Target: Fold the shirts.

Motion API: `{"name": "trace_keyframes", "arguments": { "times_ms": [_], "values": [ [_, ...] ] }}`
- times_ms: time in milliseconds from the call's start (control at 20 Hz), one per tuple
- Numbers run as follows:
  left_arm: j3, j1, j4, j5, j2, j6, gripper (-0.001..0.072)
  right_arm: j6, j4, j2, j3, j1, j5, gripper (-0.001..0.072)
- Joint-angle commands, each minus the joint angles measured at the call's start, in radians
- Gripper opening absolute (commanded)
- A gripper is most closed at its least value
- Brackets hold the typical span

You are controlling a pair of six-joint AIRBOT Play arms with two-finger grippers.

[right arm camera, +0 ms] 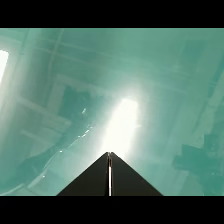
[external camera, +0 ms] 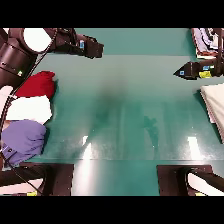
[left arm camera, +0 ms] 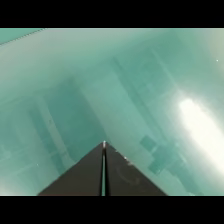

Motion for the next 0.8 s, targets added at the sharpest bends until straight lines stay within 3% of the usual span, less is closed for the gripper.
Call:
{"name": "trace_keyframes", "arguments": {
  "times_ms": [0, 650, 750],
  "values": [
    [0.0, 0.0, 0.0, 0.003, 0.0, 0.0, 0.003, 0.0, 0.001, 0.001, 0.001, 0.002, 0.0, 0.002],
    [0.0, 0.0, -0.014, 0.002, 0.0, -0.007, 0.003, 0.0, 0.001, 0.001, 0.001, 0.002, 0.0, 0.002],
    [0.003, 0.008, 0.084, 0.016, 0.001, 0.0, 0.0033, 0.0, 0.001, 0.001, 0.001, 0.002, 0.001, 0.002]
  ]
}}
